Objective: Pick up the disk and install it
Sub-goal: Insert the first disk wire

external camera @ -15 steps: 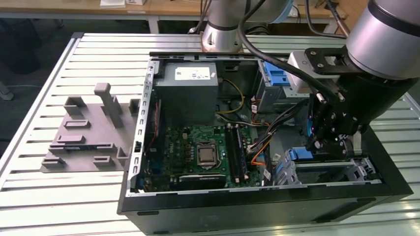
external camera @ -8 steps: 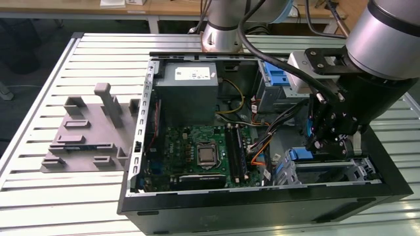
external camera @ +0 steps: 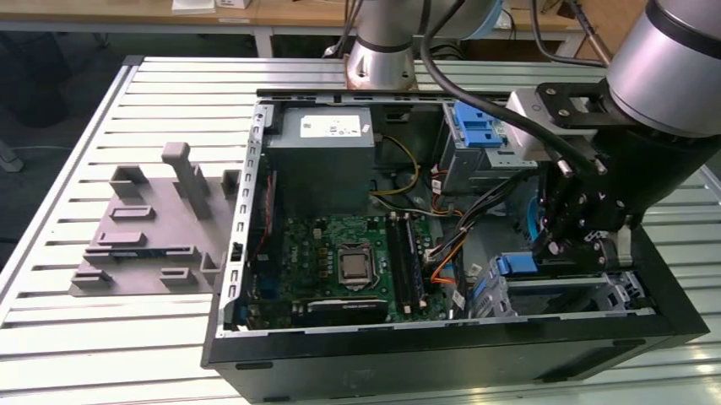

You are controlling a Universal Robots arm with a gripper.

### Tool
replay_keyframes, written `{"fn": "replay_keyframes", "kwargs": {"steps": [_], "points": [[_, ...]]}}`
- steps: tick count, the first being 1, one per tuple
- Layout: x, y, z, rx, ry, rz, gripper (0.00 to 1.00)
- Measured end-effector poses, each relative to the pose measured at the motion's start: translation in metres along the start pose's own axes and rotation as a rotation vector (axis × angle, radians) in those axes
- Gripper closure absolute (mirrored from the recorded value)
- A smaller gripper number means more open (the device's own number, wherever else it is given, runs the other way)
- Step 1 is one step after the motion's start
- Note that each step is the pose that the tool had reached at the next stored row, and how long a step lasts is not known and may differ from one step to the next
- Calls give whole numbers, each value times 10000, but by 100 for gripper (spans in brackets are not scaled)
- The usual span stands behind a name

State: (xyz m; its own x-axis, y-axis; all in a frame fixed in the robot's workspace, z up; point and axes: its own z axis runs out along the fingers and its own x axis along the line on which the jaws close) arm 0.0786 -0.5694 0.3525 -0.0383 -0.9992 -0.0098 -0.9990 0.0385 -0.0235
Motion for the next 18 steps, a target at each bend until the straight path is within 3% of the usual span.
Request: {"fn": "replay_keyframes", "kwargs": {"steps": [8,18], "points": [[-8,-192,5,0,0,-1,89],[-86,-227,-30,11,0,6,89]]}}
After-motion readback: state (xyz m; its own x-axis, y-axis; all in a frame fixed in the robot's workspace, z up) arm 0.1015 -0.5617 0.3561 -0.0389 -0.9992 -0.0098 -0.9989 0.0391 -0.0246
